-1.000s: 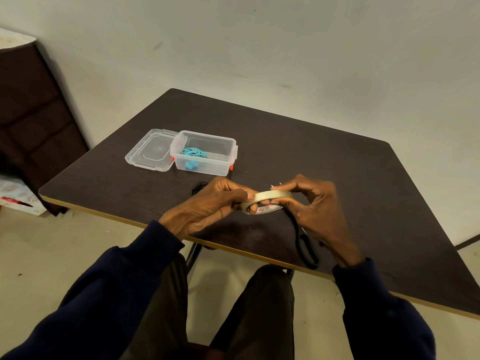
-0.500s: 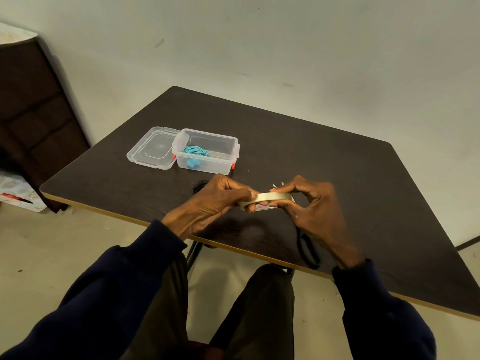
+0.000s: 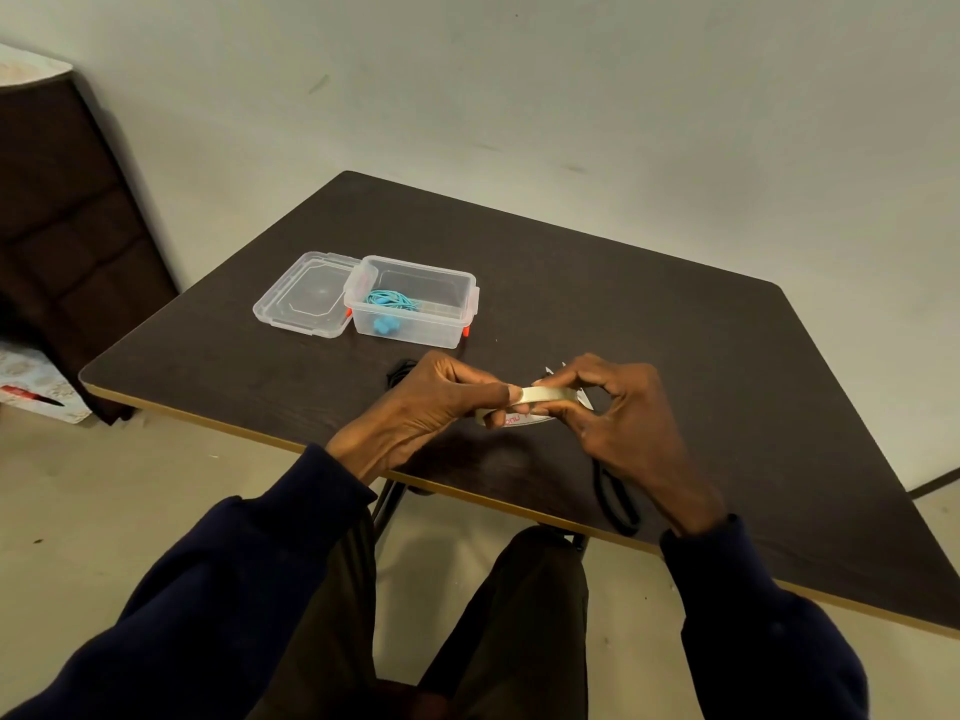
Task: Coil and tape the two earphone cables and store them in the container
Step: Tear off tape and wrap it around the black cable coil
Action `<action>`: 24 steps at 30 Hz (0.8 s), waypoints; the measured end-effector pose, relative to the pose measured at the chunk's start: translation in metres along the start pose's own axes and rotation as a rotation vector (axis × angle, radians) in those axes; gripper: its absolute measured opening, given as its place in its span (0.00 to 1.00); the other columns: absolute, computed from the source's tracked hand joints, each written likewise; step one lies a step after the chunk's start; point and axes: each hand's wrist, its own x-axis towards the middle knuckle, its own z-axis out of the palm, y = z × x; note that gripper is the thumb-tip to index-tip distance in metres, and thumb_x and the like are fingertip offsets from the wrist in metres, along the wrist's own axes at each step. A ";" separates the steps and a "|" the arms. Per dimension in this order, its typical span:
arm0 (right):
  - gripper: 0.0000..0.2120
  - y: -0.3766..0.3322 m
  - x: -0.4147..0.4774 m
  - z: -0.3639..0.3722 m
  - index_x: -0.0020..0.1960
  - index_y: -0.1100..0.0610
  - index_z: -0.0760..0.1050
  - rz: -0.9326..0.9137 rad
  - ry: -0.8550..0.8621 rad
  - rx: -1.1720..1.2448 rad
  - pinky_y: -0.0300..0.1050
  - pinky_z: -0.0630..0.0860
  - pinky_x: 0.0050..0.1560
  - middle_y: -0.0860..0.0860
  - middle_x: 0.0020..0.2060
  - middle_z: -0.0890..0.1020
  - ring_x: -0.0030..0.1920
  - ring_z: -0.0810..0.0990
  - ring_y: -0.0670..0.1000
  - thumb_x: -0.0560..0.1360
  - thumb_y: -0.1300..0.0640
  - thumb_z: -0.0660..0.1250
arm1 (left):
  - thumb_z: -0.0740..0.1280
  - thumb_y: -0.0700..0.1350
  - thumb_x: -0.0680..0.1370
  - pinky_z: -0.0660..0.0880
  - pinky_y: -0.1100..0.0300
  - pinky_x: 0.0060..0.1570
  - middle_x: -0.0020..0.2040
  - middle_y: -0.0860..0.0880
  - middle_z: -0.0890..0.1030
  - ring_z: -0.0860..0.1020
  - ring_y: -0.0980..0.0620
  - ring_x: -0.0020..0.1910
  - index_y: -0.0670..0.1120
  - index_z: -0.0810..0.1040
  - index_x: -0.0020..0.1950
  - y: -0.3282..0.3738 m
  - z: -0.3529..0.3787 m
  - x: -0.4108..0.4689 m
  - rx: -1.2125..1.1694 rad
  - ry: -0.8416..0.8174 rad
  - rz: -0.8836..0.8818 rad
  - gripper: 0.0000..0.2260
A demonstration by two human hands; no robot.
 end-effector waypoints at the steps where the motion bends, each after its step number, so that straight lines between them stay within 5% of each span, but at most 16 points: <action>1: 0.09 0.000 0.000 0.000 0.51 0.57 0.85 0.013 0.001 0.021 0.46 0.80 0.46 0.50 0.44 0.86 0.44 0.83 0.46 0.71 0.58 0.77 | 0.74 0.47 0.69 0.78 0.52 0.52 0.41 0.35 0.84 0.81 0.43 0.43 0.40 0.86 0.41 0.000 0.000 0.000 0.003 -0.007 0.012 0.10; 7: 0.09 -0.001 -0.003 0.009 0.52 0.61 0.84 0.144 0.001 0.300 0.43 0.82 0.48 0.51 0.46 0.86 0.46 0.85 0.49 0.72 0.62 0.77 | 0.71 0.45 0.73 0.77 0.59 0.50 0.41 0.39 0.82 0.79 0.50 0.40 0.39 0.86 0.47 -0.009 -0.006 -0.002 -0.219 -0.105 -0.014 0.10; 13: 0.11 0.005 -0.022 0.015 0.56 0.67 0.80 0.326 0.098 0.619 0.50 0.83 0.54 0.59 0.45 0.87 0.48 0.87 0.60 0.74 0.64 0.71 | 0.66 0.37 0.76 0.80 0.60 0.51 0.53 0.38 0.83 0.79 0.47 0.49 0.38 0.84 0.55 -0.010 -0.020 -0.007 -0.507 -0.173 -0.065 0.11; 17: 0.10 0.002 -0.022 0.014 0.53 0.64 0.83 0.323 0.138 0.585 0.56 0.83 0.55 0.59 0.43 0.87 0.47 0.87 0.61 0.73 0.62 0.73 | 0.73 0.41 0.74 0.80 0.57 0.52 0.49 0.37 0.84 0.80 0.44 0.49 0.38 0.85 0.49 -0.009 -0.018 -0.006 -0.415 -0.158 -0.029 0.08; 24: 0.12 -0.001 -0.012 0.001 0.54 0.66 0.83 0.212 0.103 0.385 0.48 0.83 0.51 0.56 0.46 0.86 0.48 0.86 0.55 0.72 0.62 0.75 | 0.82 0.56 0.62 0.81 0.58 0.52 0.44 0.41 0.85 0.83 0.50 0.42 0.43 0.87 0.43 0.000 -0.017 0.000 -0.284 -0.161 0.025 0.19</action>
